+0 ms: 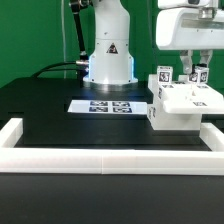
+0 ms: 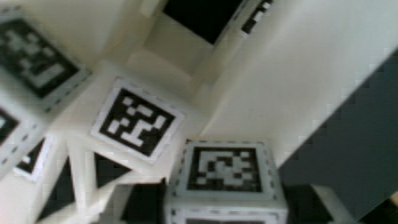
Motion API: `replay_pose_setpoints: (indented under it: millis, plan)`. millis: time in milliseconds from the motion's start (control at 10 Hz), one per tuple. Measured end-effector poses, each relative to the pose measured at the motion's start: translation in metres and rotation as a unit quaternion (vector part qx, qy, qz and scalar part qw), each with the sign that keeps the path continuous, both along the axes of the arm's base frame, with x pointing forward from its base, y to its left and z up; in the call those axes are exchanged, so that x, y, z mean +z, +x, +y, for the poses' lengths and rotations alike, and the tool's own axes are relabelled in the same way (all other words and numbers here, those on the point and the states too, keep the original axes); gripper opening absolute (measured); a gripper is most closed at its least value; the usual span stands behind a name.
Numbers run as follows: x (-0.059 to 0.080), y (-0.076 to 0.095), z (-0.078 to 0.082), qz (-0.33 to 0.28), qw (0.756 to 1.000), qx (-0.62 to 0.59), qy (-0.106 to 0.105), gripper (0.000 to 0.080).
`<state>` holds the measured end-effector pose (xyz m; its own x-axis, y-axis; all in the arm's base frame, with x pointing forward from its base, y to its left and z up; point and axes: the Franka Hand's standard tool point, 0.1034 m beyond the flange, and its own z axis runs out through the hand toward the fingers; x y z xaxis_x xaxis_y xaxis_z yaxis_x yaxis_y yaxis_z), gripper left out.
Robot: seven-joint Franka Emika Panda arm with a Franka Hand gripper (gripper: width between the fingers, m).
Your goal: Assemble chair
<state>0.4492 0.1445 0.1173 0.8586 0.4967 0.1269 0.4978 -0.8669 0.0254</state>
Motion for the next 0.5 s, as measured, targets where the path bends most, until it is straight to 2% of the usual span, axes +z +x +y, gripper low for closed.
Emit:
replay_pose_setpoints:
  millis: [500]
  plan:
    - [0.0028,0.0044,0.0011,-0.002,0.985,-0.171,0.025,0.0285]
